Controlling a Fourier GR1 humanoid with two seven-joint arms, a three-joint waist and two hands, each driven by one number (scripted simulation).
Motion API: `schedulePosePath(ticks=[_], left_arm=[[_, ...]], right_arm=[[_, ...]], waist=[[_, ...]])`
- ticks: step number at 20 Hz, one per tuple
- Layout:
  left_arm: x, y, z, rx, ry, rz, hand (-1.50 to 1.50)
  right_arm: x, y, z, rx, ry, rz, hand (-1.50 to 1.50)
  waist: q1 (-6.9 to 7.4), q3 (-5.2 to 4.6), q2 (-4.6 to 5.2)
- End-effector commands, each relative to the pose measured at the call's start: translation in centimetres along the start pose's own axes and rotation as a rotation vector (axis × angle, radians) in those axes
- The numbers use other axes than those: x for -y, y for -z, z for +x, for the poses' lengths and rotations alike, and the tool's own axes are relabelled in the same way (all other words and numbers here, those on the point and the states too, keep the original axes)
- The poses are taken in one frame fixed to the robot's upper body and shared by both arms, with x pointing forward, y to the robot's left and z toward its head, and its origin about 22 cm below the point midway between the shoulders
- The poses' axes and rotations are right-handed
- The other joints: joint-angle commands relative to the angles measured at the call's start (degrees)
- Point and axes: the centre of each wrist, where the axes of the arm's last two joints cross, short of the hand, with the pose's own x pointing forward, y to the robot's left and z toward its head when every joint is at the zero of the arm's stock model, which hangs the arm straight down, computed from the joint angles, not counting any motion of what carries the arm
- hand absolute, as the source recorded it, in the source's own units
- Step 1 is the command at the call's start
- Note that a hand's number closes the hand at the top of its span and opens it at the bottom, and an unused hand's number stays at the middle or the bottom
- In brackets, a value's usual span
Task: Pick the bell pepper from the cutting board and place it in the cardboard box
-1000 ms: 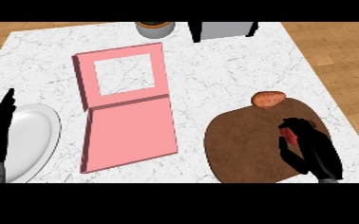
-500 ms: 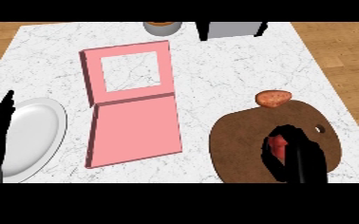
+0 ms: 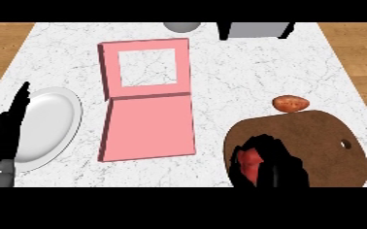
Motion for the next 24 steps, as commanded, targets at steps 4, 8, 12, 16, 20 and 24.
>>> schedulePosePath(ticks=[4, 8, 12, 16, 20, 24], left_arm=[[1.6, 0.3, 0.9, 0.037, -0.007, -0.042, 0.00], [2.7, 0.9, 2.3, 0.058, -0.008, -0.051, 0.00], [1.4, 1.7, 3.0, 0.081, 0.001, -0.077, 0.00], [2.7, 1.8, 2.7, 0.070, -0.007, -0.080, 0.00], [1.8, 2.3, 3.0, 0.089, 0.001, -0.077, 0.00], [2.7, 2.6, 4.0, 0.078, -0.007, -0.103, 0.00]], right_arm=[[2.8, 0.0, 7.3, -0.085, 0.092, -0.080, 1.50], [2.0, 1.9, 9.6, -0.141, 0.135, -0.064, 1.50], [0.5, 5.5, 10.8, -0.194, 0.158, -0.040, 1.50], [-0.2, 9.0, 12.4, -0.212, 0.189, -0.015, 1.50], [-2.2, 11.8, 13.5, -0.246, 0.143, 0.019, 1.50], [-4.3, 14.9, 12.7, -0.339, 0.106, -0.010, 1.50]], waist=[[3.57, 0.13, 1.02], [4.52, 0.26, 1.26], [5.17, 0.35, 1.41], [5.72, 0.32, 1.76], [6.30, 0.33, 1.73], [6.33, 0.38, 2.04]])
